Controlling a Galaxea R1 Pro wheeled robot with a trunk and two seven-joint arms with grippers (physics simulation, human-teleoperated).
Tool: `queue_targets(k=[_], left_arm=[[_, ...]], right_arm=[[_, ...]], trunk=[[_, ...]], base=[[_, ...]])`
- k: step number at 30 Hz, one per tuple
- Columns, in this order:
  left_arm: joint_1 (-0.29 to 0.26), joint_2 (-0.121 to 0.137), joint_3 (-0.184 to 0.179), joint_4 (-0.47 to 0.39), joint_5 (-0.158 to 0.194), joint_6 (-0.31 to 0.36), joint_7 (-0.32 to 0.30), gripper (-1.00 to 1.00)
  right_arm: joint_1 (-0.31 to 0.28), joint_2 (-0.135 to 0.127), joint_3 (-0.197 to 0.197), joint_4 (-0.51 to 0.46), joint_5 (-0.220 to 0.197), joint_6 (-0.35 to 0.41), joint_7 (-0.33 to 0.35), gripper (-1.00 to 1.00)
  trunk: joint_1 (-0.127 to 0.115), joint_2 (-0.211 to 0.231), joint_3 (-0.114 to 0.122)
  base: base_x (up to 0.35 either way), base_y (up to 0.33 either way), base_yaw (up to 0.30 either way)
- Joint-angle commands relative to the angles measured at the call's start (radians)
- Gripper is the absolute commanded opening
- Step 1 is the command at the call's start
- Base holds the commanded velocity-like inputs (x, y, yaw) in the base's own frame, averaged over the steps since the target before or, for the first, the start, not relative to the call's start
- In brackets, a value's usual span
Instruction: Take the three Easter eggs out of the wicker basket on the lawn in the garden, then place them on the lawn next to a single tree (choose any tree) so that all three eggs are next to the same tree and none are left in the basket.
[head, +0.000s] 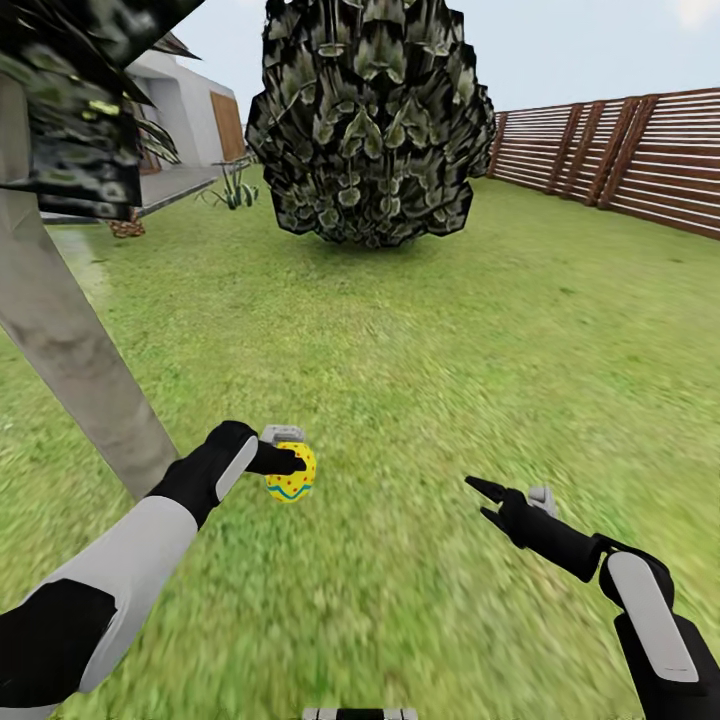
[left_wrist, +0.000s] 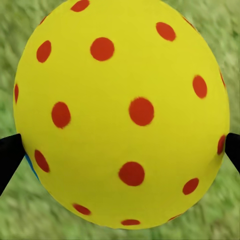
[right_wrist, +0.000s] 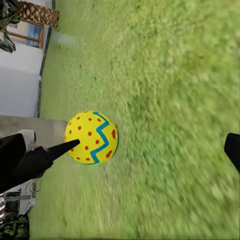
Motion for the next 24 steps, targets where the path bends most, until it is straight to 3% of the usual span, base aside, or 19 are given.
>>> queue_targets(k=[1,21,24], left_arm=[[0.000,0.001,-0.004,-0.002,-0.004,0.003,-0.005,-1.00],[0.000,0.001,0.001,-0.008,-0.003,0.001,-0.006,-1.00],[0.000,0.001,-0.002,-0.009,-0.004,-0.025,-0.007,-1.00]], right_arm=[[0.000,0.000,-0.002,0.000,0.011,0.005,0.026,1.00],[0.001,0.000,-0.001,0.002,0.020,0.007,0.039,1.00],[0.001,0.000,-0.001,0.002,0.020,0.007,0.039,1.00]], trunk=[[0.000,-0.001,-0.005],[0.009,-0.005,-0.082],[0.011,-0.006,-0.094]], base=[[0.000,0.000,0.000],[0.000,0.000,0.000],[0.000,0.000,0.000]])
